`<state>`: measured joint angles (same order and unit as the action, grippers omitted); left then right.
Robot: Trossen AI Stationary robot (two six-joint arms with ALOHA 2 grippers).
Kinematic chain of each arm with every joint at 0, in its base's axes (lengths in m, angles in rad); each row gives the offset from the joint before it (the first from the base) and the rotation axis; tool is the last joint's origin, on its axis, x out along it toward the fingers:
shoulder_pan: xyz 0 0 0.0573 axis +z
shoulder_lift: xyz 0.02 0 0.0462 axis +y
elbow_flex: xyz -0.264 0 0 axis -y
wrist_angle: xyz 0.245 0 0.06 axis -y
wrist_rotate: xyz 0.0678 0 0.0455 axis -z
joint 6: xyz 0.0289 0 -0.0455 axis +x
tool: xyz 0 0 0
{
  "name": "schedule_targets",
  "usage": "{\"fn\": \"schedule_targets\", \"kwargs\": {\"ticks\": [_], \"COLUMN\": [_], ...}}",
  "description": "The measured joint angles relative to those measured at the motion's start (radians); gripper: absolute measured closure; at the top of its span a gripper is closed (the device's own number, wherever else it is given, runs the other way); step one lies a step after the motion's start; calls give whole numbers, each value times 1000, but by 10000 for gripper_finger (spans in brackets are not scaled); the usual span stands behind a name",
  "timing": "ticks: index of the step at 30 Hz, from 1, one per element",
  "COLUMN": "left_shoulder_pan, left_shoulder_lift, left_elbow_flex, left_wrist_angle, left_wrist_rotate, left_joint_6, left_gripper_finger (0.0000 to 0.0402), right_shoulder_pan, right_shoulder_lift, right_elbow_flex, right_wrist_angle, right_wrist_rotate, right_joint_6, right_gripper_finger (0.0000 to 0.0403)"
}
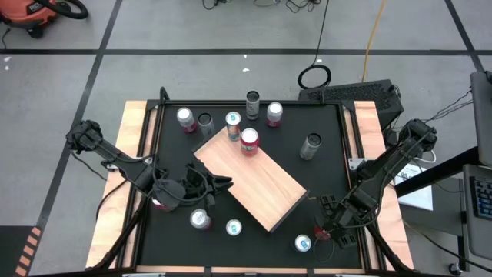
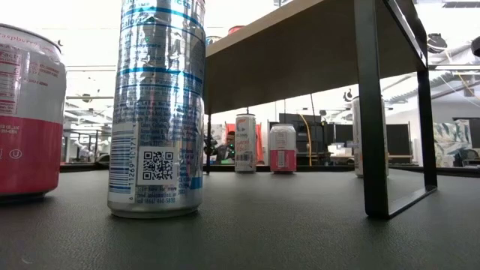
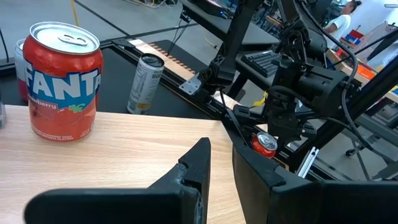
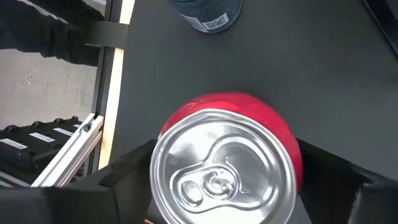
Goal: Place canned beverage on shelf
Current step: Put the bottom red soda can on the shelf aligned with the other red soda can
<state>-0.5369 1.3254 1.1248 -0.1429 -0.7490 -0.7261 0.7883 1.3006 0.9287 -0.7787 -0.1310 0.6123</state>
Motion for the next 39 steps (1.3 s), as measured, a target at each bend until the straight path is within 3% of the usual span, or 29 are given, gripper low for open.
{"fn": "schedule_targets", "kwargs": {"ticks": [13,25,39], "left_shoulder_pan": [0,13,18], "left_shoulder_lift": [0,0,0], "left_elbow_flex": [0,0,-1], "left_wrist_angle": [0,5,189], "left_wrist_rotate": [-8,-11,-57], "left_joint_6": [0,12,291], "left_gripper_finger": [332,326,196], "right_shoulder_pan": [0,0,-22], "right_shoulder_lift": [2,1,-1], "right_elbow_flex": [20,223,531], "right_wrist_angle": [-7,-188,-343], "right_wrist_rotate": [-17,-23,-26], "right_joint_6": [56,83,144], "right_gripper_finger": [123,124,124]}}
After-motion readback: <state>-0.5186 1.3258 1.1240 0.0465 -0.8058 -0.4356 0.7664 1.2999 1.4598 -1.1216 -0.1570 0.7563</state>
